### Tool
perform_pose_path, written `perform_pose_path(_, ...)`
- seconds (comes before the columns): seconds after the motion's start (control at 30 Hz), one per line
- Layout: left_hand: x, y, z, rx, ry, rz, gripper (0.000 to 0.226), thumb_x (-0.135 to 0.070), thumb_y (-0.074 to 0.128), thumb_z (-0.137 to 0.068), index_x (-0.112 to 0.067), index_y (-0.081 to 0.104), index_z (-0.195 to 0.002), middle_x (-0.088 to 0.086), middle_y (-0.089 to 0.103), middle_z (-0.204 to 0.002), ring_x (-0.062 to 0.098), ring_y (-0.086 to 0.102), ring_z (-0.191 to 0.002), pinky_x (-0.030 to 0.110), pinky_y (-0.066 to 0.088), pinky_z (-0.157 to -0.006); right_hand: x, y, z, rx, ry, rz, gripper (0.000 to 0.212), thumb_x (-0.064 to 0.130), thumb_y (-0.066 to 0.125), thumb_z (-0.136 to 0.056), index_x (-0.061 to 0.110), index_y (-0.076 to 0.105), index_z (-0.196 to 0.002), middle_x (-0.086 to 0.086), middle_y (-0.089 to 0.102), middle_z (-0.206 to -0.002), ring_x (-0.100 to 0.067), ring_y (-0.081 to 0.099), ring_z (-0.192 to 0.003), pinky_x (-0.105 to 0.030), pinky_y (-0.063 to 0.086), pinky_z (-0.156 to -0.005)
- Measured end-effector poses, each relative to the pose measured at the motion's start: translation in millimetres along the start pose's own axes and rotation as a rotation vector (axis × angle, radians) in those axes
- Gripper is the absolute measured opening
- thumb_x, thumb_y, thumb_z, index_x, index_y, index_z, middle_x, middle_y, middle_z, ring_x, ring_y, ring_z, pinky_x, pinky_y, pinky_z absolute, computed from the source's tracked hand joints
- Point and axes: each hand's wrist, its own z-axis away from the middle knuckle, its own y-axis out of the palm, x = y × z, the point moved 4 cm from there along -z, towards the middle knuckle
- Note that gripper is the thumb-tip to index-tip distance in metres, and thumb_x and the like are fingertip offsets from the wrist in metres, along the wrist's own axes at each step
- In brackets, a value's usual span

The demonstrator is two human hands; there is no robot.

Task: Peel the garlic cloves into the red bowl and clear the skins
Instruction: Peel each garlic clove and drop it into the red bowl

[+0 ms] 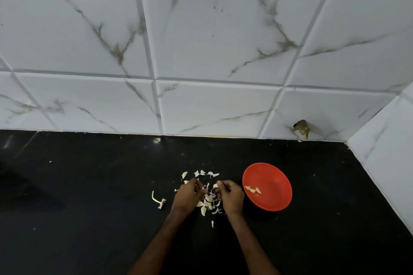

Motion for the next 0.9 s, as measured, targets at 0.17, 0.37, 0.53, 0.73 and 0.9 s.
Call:
perform_pose_path(0.17,-15,3,-2,0.090,0.137,-0.255,0.060,-0.062,0.065,-0.087,-0.026,0.048,-0.132,-0.013,0.063,-0.124,0.011,0.062,-0.113,0.030,0.047,-0.089,3,-5,-1,0.013,-0.056,0.035,0.010,0.015,0.074,-0.090,0.013,0.071,-0.081,0.001,0.072,-0.073,-0.011,0.070,-0.070,-0.032,0.057,-0.069)
perform_pose_path(0.37,-26,10,-2,0.196,0.202,-0.342,0.041,-0.051,0.054,-0.099,-0.017,0.054,-0.123,0.002,0.069,-0.110,0.022,0.065,-0.103,0.037,0.049,-0.083,16,-2,3,0.085,-0.161,0.169,0.014,0.019,0.075,-0.091,0.013,0.067,-0.081,0.003,0.069,-0.072,-0.008,0.067,-0.067,-0.025,0.054,-0.062)
perform_pose_path(0.53,-19,8,1,0.201,0.169,-0.137,0.019,-0.027,0.048,-0.106,-0.011,0.059,-0.107,0.005,0.073,-0.091,0.021,0.067,-0.088,0.037,0.051,-0.080,17,5,11,0.144,-0.147,0.132,0.009,0.020,0.073,-0.092,0.015,0.070,-0.084,0.004,0.072,-0.077,-0.006,0.069,-0.074,-0.022,0.055,-0.068)
perform_pose_path(0.73,-21,13,4,0.185,0.147,-0.040,0.020,-0.015,0.047,-0.105,-0.003,0.063,-0.108,0.015,0.070,-0.100,0.026,0.064,-0.091,0.038,0.047,-0.083,27,11,15,0.177,-0.362,0.592,0.027,0.027,0.049,-0.105,0.017,0.059,-0.083,0.007,0.060,-0.078,-0.006,0.055,-0.070,-0.023,0.040,-0.061)
perform_pose_path(0.9,-23,15,6,0.228,0.111,0.172,0.018,-0.007,0.050,-0.103,-0.013,0.063,-0.092,-0.001,0.055,-0.073,0.009,0.048,-0.064,0.025,0.041,-0.064,33,7,11,0.136,-0.294,0.679,0.030,0.032,0.045,-0.106,0.017,0.063,-0.087,0.003,0.068,-0.083,-0.014,0.062,-0.075,-0.029,0.034,-0.062)
